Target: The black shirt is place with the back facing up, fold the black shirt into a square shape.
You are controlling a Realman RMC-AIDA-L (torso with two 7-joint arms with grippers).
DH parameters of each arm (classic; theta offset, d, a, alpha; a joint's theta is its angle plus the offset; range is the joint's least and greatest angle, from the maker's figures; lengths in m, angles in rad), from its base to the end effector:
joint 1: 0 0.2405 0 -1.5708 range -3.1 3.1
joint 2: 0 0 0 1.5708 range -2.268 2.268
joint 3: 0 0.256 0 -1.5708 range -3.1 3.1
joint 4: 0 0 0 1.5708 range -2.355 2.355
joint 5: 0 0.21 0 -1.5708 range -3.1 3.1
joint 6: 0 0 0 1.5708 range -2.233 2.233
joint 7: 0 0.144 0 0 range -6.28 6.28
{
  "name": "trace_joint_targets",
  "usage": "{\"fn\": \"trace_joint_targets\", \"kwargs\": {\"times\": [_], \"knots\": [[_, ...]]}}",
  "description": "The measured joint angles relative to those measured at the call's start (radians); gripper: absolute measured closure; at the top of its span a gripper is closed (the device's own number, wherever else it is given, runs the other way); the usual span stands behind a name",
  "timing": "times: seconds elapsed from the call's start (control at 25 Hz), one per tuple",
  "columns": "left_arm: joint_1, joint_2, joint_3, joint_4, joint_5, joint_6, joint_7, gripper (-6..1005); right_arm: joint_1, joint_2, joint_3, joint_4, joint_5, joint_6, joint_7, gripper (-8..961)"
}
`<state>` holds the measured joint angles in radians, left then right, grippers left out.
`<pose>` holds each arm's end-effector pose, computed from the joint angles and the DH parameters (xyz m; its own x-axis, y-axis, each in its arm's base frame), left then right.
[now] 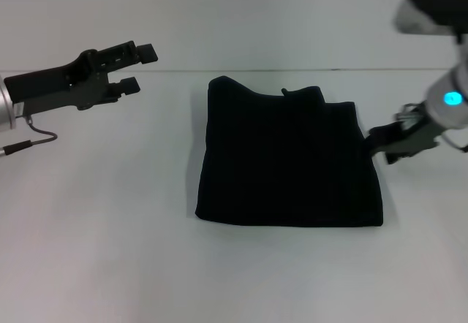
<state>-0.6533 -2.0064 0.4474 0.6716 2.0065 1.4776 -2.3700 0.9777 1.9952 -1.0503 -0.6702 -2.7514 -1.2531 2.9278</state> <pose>-0.2508 0.3895 0.0667 0.0180 0.7753 0.6314 0.9183 -0.2625 0.2962 0.2045 0.4417 0.0061 0.3142 -0.9417 -0.1202 -0.8187 -0.2047 -0.5365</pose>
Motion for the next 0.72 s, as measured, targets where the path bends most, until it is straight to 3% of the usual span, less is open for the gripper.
{"fn": "trace_joint_targets", "kwargs": {"times": [0.2, 0.48, 0.6, 0.72], "knots": [[0.003, -0.001, 0.0, -0.001, 0.0, -0.002, 0.0, 63, -0.125, -0.014, 0.109, -0.176, 0.078, -0.036, -0.058, 465], [0.009, -0.002, -0.024, -0.003, -0.02, 0.002, 0.001, 63, -0.116, -0.039, 0.192, -0.105, 0.17, -0.018, -0.168, 469], [0.011, -0.002, -0.024, -0.003, -0.021, 0.0, 0.001, 62, -0.066, -0.019, 0.149, -0.055, 0.176, -0.014, -0.24, 471], [0.011, -0.002, -0.023, -0.004, -0.023, -0.002, 0.001, 62, -0.016, 0.018, 0.081, -0.034, 0.146, 0.051, -0.281, 473]]}}
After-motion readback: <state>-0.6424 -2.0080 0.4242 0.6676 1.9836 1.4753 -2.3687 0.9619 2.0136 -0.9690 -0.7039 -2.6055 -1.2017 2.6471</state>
